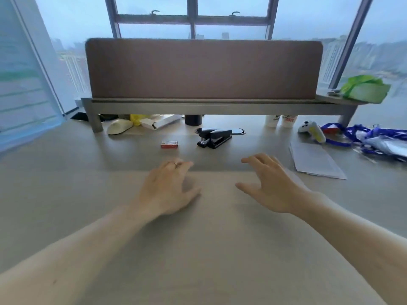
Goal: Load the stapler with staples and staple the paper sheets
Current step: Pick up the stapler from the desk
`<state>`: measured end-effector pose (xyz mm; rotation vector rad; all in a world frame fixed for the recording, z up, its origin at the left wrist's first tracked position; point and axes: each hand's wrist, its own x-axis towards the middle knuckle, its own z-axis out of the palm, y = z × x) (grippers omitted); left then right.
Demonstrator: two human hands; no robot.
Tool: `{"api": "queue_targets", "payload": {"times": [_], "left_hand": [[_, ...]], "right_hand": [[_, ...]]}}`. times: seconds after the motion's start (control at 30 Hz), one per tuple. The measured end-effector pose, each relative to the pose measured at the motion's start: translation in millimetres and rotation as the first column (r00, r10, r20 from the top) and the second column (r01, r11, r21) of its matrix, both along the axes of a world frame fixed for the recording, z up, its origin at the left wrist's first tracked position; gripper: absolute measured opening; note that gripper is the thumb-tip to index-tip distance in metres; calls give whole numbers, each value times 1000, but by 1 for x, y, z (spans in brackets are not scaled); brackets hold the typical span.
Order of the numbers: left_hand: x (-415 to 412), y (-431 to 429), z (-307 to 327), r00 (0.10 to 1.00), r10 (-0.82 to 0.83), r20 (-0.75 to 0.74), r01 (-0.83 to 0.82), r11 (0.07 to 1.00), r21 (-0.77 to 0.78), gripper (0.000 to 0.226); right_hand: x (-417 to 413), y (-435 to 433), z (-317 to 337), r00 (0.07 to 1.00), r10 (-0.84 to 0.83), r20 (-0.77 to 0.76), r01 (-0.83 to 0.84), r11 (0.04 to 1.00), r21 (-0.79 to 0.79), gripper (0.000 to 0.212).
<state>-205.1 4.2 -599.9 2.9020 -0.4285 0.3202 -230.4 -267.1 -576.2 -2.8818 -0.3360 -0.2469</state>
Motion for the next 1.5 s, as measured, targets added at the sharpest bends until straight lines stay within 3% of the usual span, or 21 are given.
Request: {"api": "queue_targets", "payload": {"times": [0.27, 0.37, 0.5, 0.67, 1.0, 1.2, 1.37, 1.5], "left_hand": [[-1, -4, -15, 998, 60, 9, -59, 997, -59, 63], [24, -24, 7, 999, 46, -26, -47, 997, -54, 59], [85, -70, 56, 998, 21, 64, -11, 989, -150, 43], [145, -106, 59, 996, 90, 2, -90, 996, -8, 42], [182, -135, 46, 964, 267, -1, -267, 962, 53, 39], [163, -124, 52, 960, 272, -62, -271, 962, 23, 39], [97, -93, 55, 973, 228, -35, -224, 971, 84, 29], [32, -66, 57, 975, 221, -35, -214, 966, 144, 37]], "right_hand": [[8, -9, -25, 999, 26, -41, -28, 998, -49, 60], [18, -12, -25, 999, 25, -47, -27, 998, -52, 58], [36, -16, -30, 1000, 10, -29, -12, 999, -37, 56], [44, -18, -43, 1000, 8, 15, -8, 1000, -5, 60], [46, -18, -45, 1000, -14, 25, 14, 1000, -21, 60], [43, -19, -42, 1000, -13, 14, 13, 1000, -22, 61], [36, -18, -41, 1000, -17, 10, 17, 1000, -25, 62], [20, -17, -40, 1000, -19, 6, 19, 1000, -18, 73]]}}
